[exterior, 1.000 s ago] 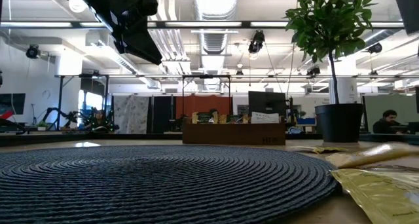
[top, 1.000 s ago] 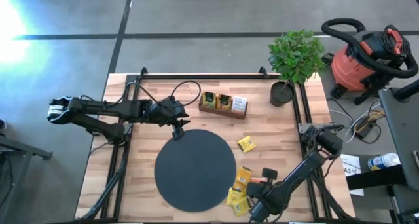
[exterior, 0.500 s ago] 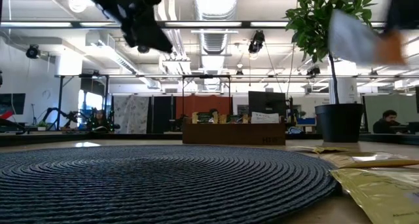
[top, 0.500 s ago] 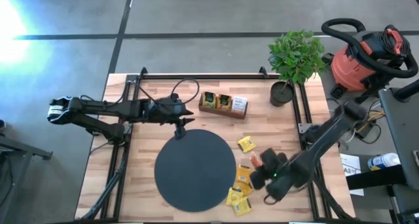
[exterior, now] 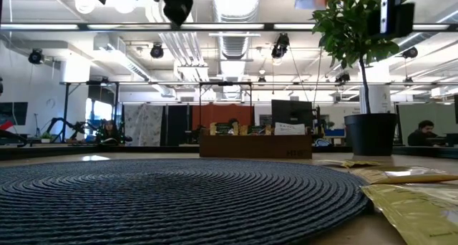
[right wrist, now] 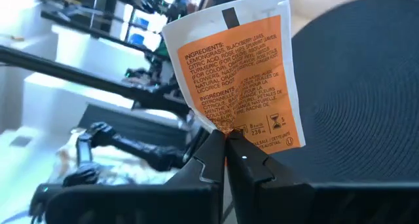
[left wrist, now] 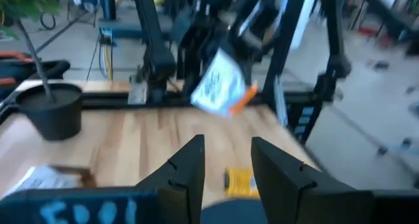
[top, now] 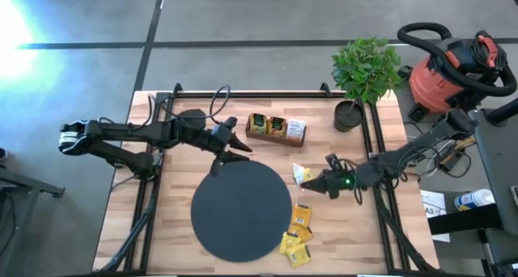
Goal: Pick & Place Tea
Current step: Put the white tea bag into the right section of the wooden organizer
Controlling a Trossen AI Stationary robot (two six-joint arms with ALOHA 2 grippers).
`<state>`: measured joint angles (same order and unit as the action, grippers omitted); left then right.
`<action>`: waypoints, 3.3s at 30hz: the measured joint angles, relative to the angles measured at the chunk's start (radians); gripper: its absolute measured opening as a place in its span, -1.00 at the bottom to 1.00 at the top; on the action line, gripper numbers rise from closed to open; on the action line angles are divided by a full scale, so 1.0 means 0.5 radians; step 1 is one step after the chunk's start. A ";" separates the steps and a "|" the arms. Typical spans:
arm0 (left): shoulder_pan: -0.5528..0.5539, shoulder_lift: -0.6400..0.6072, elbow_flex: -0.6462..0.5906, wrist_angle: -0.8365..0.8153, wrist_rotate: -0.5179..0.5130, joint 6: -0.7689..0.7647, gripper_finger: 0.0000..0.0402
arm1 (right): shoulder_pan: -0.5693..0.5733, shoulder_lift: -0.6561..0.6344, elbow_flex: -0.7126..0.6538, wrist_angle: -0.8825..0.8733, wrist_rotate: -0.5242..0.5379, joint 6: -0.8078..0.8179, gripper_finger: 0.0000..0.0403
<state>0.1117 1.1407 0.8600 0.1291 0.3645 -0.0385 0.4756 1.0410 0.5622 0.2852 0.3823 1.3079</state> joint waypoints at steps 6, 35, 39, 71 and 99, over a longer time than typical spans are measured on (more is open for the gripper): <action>0.040 0.146 0.051 0.188 0.206 -0.140 -0.41 | -0.228 0.059 -0.060 0.185 -0.431 -0.045 -0.96; 0.040 0.752 0.502 0.211 0.748 -0.102 -0.41 | -0.378 0.335 0.243 0.362 -0.821 -0.402 -0.96; 0.049 0.781 0.500 0.211 0.742 -0.131 -0.41 | -0.378 0.335 0.271 0.361 -0.832 -0.434 -0.96; 0.035 0.800 0.501 0.473 0.821 -0.412 -0.67 | -0.490 0.340 0.277 0.354 -0.759 -0.536 -0.96; 0.091 0.795 0.495 -0.159 0.408 0.072 -1.00 | -0.658 0.339 0.362 -0.358 -0.538 -0.545 -0.18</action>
<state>0.1570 1.5383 1.1076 0.0495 0.5686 -0.0024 0.1468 1.2102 0.7432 0.1061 0.1134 1.0355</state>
